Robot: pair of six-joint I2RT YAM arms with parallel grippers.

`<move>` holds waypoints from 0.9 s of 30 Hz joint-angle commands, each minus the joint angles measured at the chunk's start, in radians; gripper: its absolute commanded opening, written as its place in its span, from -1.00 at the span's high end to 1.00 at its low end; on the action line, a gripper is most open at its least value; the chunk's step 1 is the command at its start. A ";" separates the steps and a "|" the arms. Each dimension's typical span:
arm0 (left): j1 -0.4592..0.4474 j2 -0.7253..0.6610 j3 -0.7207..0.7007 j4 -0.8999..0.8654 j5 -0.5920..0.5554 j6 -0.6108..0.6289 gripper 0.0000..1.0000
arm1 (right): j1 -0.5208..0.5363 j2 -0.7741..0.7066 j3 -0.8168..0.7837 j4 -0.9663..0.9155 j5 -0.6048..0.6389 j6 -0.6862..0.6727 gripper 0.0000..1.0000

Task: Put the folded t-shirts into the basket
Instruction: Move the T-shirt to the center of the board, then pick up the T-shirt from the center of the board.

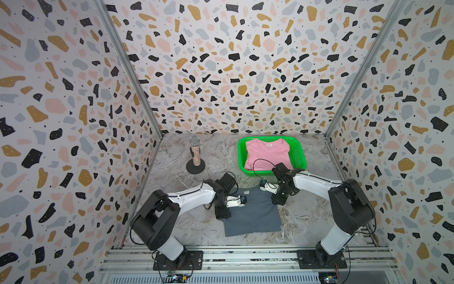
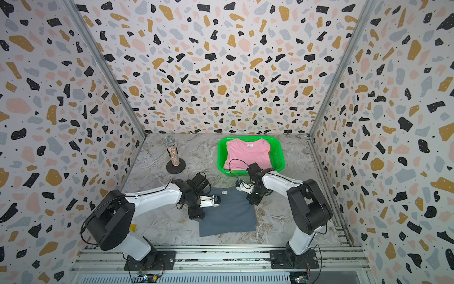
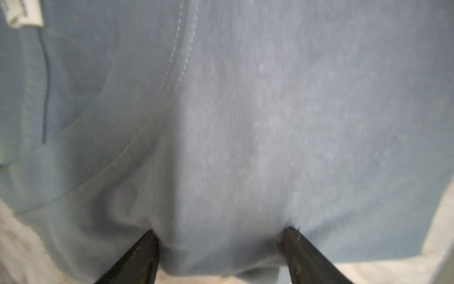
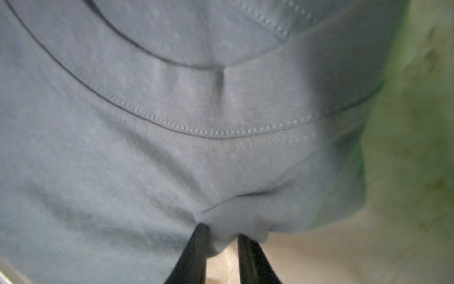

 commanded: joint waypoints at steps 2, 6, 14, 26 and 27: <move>-0.011 -0.074 0.005 -0.041 0.007 -0.096 -0.66 | -0.013 -0.085 -0.006 -0.081 0.003 -0.027 0.32; 0.029 -0.125 0.034 -0.020 -0.004 -0.166 -0.70 | -0.038 -0.119 0.054 -0.080 -0.094 -0.018 -0.10; 0.244 -0.060 0.116 -0.066 0.165 -0.310 -0.74 | -0.088 -0.012 0.168 -0.080 -0.159 0.037 -0.56; 0.263 0.182 0.253 -0.113 0.250 -0.388 -0.69 | -0.088 0.089 0.159 -0.071 -0.159 0.055 -0.58; 0.262 0.198 0.259 -0.114 0.261 -0.395 -0.68 | -0.088 0.094 0.159 -0.072 -0.167 0.055 -0.56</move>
